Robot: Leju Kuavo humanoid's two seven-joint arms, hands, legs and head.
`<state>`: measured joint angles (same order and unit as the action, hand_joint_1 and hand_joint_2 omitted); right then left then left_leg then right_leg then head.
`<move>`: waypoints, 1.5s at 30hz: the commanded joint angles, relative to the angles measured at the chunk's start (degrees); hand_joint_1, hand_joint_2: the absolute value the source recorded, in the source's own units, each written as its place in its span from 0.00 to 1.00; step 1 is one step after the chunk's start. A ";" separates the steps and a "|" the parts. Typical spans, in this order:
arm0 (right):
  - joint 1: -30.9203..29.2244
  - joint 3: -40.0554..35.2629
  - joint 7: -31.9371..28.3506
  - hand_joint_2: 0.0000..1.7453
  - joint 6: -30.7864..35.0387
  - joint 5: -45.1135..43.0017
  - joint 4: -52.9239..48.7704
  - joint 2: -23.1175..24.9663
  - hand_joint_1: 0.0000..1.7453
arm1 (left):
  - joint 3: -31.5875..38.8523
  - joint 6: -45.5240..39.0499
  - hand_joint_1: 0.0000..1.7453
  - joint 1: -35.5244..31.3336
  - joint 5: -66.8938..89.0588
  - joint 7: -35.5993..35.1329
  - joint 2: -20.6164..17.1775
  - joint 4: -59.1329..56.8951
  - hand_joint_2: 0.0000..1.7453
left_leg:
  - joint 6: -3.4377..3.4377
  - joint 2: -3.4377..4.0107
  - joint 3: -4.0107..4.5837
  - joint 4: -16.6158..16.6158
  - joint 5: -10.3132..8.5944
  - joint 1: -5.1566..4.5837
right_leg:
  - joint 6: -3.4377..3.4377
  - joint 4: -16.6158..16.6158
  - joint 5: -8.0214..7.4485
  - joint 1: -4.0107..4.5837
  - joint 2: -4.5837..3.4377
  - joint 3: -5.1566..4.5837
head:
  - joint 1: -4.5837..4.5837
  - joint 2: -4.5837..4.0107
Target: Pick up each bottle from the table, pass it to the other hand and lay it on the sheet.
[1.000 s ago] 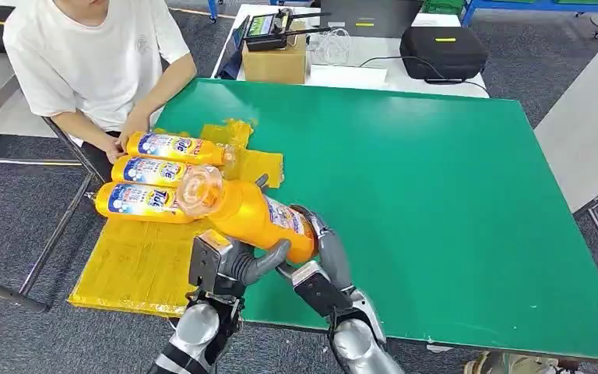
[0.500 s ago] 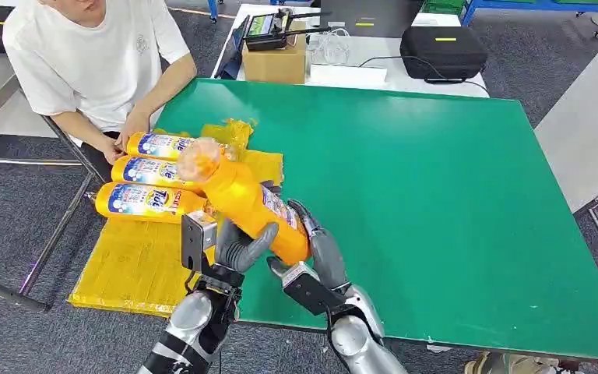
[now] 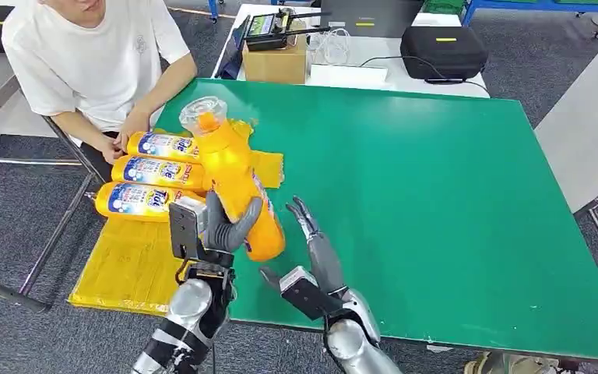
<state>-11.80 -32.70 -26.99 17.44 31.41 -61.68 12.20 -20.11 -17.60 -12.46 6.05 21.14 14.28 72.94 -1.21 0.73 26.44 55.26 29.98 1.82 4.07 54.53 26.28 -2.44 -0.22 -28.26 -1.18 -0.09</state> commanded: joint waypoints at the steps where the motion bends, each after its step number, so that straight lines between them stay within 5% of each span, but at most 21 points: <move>1: -0.36 3.38 -0.54 0.00 -0.32 -0.22 -0.47 -1.87 0.00 | 2.74 -7.98 1.00 -3.92 20.91 -2.05 -6.46 -5.48 1.00 | 0.11 -0.09 -0.08 -0.10 -0.03 0.02 | -0.22 -0.09 -0.02 0.06 0.06 0.09 | 0.00 0.00; 8: 1.39 5.57 -0.68 0.00 -1.63 0.48 -2.27 -2.37 0.00 | 5.53 -11.69 1.00 -1.52 45.04 -6.70 -12.67 -11.27 1.00 | 0.14 0.00 -0.23 -0.22 -0.04 0.03 | -0.32 -0.18 -0.04 0.09 -0.03 0.19 | 0.00 0.00; 21: 2.48 7.80 -1.14 0.00 -3.84 1.29 -3.38 -3.13 0.00 | 7.27 -3.14 1.00 -0.39 61.74 -9.63 -21.24 -19.35 1.00 | 0.15 -0.01 -0.15 -0.15 -0.02 0.08 | -0.29 -0.14 -0.03 0.13 -0.02 0.14 | 0.00 0.00; 37: 0.96 6.47 -1.29 0.00 -3.82 2.07 -0.79 -3.66 0.00 | 1.10 -1.78 0.95 -6.83 64.98 -8.73 -17.65 -35.80 1.00 | 0.13 -0.15 -0.40 -0.11 -0.19 0.02 | -0.21 -0.03 -0.08 0.05 0.11 0.42 | 0.00 0.00; 38: 1.06 6.57 -1.23 0.00 -3.88 2.01 -0.92 -3.74 0.00 | 0.86 -1.06 0.84 -6.81 64.89 -8.69 -17.50 -36.59 1.00 | 0.11 -0.12 -0.53 -0.10 -0.16 -0.02 | -0.14 0.03 -0.02 0.00 0.10 0.53 | 0.00 0.00; 39: 1.22 6.81 -1.10 0.00 -3.76 1.81 -1.10 -3.84 0.00 | 0.59 1.66 0.56 -7.04 63.96 -8.53 -17.26 -38.17 1.00 | 0.17 -0.13 -0.46 -0.16 -0.24 0.01 | -0.25 -0.06 -0.12 0.05 0.10 0.50 | 0.00 0.02; 40: 1.22 6.96 -1.08 0.00 -3.71 1.71 -1.03 -3.85 0.00 | 0.04 3.35 0.44 -7.19 63.76 -8.57 -17.36 -38.94 1.00 | 0.14 -0.14 -0.59 -0.15 -0.21 -0.02 | -0.20 -0.02 -0.07 0.01 0.16 0.65 | 0.00 0.00; 41: 1.16 7.10 -1.10 0.00 -3.85 1.66 -0.85 -3.92 0.00 | -1.08 4.35 0.14 -7.37 64.51 -9.12 -17.77 -40.17 1.00 | 0.20 -0.18 -0.53 -0.22 -0.29 0.01 | -0.30 -0.12 -0.17 0.06 0.19 0.63 | 0.00 0.00; 43: 0.98 7.21 -1.21 0.00 -3.76 1.67 -0.43 -3.98 0.00 | -2.22 6.04 0.01 -7.60 64.73 -9.03 -18.48 -41.46 1.00 | 0.14 -0.29 -0.65 -0.16 -0.27 0.01 | -0.24 -0.04 -0.13 0.03 0.30 0.77 | 0.00 0.00; 45: 0.79 7.43 -1.27 0.00 -3.54 1.60 0.33 -3.97 0.00 | -0.72 7.85 0.00 -7.50 61.79 -8.38 -18.18 -42.12 1.00 | 0.14 -0.09 -0.63 -0.22 -0.33 0.02 | -0.29 -0.09 -0.24 0.06 0.11 0.72 | 0.00 0.00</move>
<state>-8.54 -25.70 -28.24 13.51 33.05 -65.51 10.01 -17.79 -15.13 -20.02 70.58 12.77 -3.93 42.96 -1.25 0.44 25.62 55.18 29.80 1.83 4.05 54.62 26.29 -2.45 0.10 -27.24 -1.18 -0.09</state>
